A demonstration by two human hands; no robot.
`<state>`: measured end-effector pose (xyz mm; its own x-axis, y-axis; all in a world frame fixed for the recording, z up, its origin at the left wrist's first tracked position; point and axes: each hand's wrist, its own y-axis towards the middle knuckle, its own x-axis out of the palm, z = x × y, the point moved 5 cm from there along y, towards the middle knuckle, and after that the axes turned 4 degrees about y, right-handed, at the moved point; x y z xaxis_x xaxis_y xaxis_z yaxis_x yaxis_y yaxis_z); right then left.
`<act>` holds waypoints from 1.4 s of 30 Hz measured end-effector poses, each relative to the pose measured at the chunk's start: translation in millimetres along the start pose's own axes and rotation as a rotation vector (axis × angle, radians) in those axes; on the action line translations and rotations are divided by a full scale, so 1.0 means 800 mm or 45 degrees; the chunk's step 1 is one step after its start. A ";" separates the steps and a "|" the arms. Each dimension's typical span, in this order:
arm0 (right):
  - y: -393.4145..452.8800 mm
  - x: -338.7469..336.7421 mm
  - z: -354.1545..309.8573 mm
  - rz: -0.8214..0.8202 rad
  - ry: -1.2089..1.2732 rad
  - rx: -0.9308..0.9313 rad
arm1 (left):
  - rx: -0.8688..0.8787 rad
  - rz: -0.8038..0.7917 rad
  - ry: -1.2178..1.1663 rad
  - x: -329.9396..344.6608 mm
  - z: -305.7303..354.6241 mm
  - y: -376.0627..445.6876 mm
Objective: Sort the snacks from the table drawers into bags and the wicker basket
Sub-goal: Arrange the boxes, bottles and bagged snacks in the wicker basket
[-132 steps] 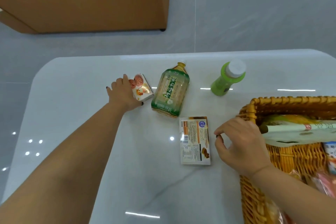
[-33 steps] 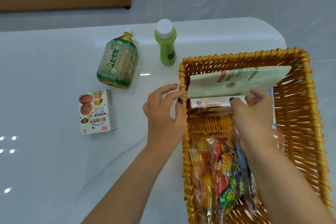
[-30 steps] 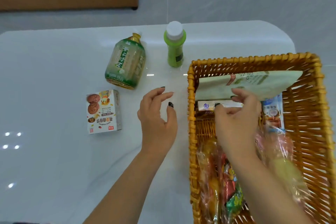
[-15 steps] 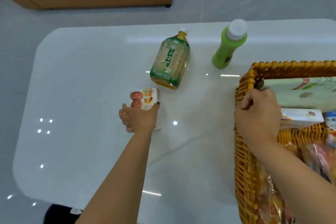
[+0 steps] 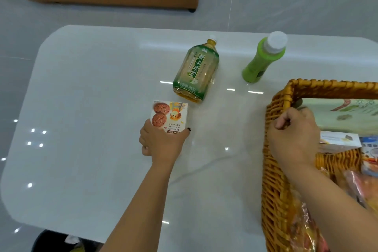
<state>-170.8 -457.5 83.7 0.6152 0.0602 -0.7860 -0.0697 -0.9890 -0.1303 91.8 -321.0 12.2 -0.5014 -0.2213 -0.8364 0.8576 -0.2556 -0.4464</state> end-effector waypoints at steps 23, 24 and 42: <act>0.030 -0.161 0.028 -0.926 0.589 0.063 | 1.835 -0.273 0.350 -0.007 0.211 -0.256; 0.031 -0.165 0.037 -0.904 0.604 0.059 | 1.878 -0.270 0.382 -0.002 0.215 -0.265; 0.046 -0.168 0.163 -0.757 0.198 -0.100 | 1.851 -0.324 0.637 0.083 0.210 -0.286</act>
<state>-358.9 -484.7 105.8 0.6386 0.5899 -0.4942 0.3751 -0.7994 -0.4694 -157.3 -435.5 112.8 -0.2692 0.2169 -0.9383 -0.2337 -0.9599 -0.1548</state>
